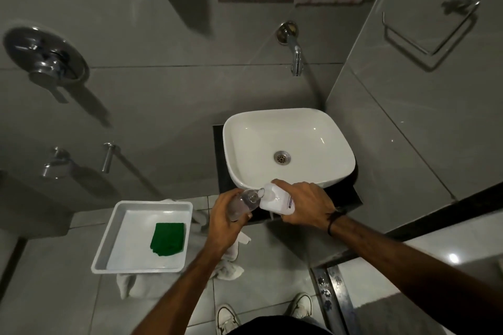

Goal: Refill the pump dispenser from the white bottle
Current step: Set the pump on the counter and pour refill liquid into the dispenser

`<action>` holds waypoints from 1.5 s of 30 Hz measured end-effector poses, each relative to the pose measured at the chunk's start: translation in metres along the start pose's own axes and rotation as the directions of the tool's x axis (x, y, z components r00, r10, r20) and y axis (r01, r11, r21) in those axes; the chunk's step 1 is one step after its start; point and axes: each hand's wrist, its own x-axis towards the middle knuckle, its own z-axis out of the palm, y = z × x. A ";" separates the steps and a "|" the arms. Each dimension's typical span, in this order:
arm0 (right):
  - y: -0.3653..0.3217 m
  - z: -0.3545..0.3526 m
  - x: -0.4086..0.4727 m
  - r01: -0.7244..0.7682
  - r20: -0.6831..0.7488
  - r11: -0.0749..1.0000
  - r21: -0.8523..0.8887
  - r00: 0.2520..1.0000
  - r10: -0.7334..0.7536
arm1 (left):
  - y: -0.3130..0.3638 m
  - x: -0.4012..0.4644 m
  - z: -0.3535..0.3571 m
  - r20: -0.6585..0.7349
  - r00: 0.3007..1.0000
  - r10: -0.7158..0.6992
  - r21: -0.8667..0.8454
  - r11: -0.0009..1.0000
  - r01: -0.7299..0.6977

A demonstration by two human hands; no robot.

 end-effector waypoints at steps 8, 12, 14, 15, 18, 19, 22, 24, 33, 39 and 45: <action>-0.002 -0.013 0.005 0.049 0.047 0.988 -0.144 0.998 -0.043 | 0.008 -0.004 -0.001 -0.021 1.000 0.007 0.027 1.000 -0.006; -0.001 -0.016 0.008 0.060 0.055 0.973 -0.223 0.997 -0.049 | 0.007 -0.006 0.002 -0.005 1.000 0.001 0.047 0.999 -0.001; 0.000 -0.018 0.009 0.062 0.062 0.964 -0.260 0.997 -0.047 | 0.007 -0.006 0.002 0.003 1.000 -0.004 0.053 0.999 0.004; 0.000 -0.019 0.010 0.061 0.066 0.961 -0.271 0.997 -0.045 | 0.007 -0.005 0.002 0.007 1.000 -0.002 0.057 0.998 0.001; -0.002 -0.023 0.012 0.067 0.062 0.946 -0.316 0.997 -0.050 | 0.006 -0.004 0.002 0.012 1.000 0.007 0.068 0.998 -0.008; -0.003 -0.023 0.013 0.069 0.058 0.941 -0.333 0.997 -0.052 | 0.005 -0.003 0.002 0.010 1.000 0.011 0.070 0.998 -0.011; -0.006 -0.026 0.014 0.075 0.057 0.928 -0.365 0.997 -0.058 | 0.002 -0.002 0.002 0.006 1.000 0.008 0.070 0.997 -0.008; -0.007 -0.027 0.015 0.083 0.056 0.920 -0.383 0.996 -0.067 | 0.001 -0.002 0.003 0.002 1.000 0.010 0.067 0.998 -0.010; -0.012 -0.028 0.019 0.106 0.063 0.919 -0.380 0.994 -0.089 | -0.003 -0.001 0.003 -0.002 1.000 -0.001 0.070 0.998 0.001; -0.012 -0.030 0.019 0.127 0.081 0.911 -0.393 0.991 -0.103 | -0.004 -0.001 0.005 0.001 1.000 -0.018 0.068 0.998 0.018; -0.012 -0.031 0.020 0.129 0.089 0.902 -0.411 0.991 -0.101 | -0.005 0.002 0.008 0.002 1.000 -0.021 0.092 0.996 0.020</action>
